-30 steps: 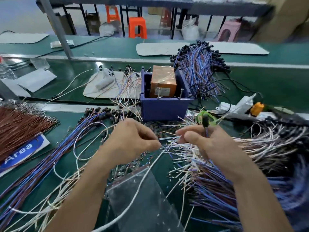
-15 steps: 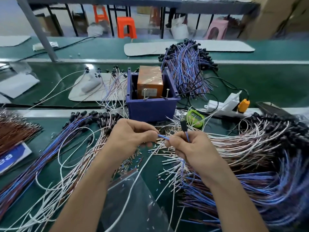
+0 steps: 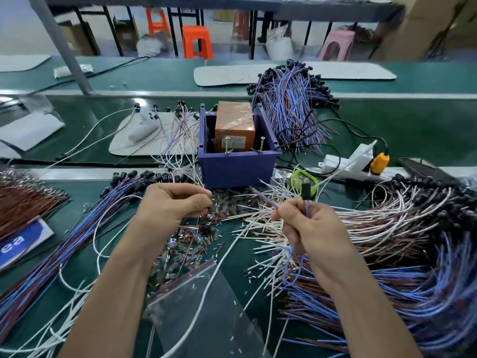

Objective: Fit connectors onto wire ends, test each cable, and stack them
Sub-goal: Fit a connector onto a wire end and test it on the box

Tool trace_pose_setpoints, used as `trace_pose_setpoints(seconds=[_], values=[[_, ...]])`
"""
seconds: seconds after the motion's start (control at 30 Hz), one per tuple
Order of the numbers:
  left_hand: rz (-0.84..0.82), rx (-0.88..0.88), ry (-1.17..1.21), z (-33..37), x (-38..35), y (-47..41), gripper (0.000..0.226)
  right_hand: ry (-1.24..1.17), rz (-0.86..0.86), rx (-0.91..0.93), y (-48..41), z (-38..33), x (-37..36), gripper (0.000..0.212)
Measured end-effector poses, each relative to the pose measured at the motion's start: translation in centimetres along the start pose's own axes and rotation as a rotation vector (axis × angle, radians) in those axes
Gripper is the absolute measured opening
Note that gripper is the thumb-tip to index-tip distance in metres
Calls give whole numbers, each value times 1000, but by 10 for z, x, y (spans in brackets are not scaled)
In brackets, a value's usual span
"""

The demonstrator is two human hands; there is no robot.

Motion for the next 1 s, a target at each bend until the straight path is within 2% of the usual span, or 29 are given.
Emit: trace_pose_setpoints(seconds=[0.07,0.13,0.27,0.4,0.47,0.57,0.63,0.7,0.87,0.97,1.0], values=[[-34,3,-97,0,-6,3,25,-63,30,-10,1,-2,-4,35],[-70,-8,-127,2,-19,8,25,-115,39,-18,2,-5,-13,34],[-221,-37,74,7,-55,20,13,-88,34,14,1,-8,-32,44],[-142,5,242,4,-72,22,10,-77,43,74,1,-6,-43,43],[-115,26,270,2,-72,22,16,20,64,91,1,-2,-43,33],[-91,27,254,1,-70,22,17,327,167,124,0,4,-36,21],[-49,19,234,-2,-69,19,7,559,225,167,3,3,-35,22],[-4,2,243,-4,-69,18,6,654,245,233,6,0,-37,26],[-29,31,318,-8,-72,17,26,486,223,319,4,2,-44,18],[-6,81,367,-6,-72,12,10,346,254,290,1,6,-51,22],[33,88,388,-6,-73,9,12,294,293,263,-2,7,-52,23]])
Point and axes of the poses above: each hand's wrist, its own y-axis away from the middle knuckle, its own x-axis out of the back of the hand, z = x × y, the point moved 1 cm from there along -y, towards the middle knuckle, and after that the axes turned 4 degrees about x, right-handed, at the moved point
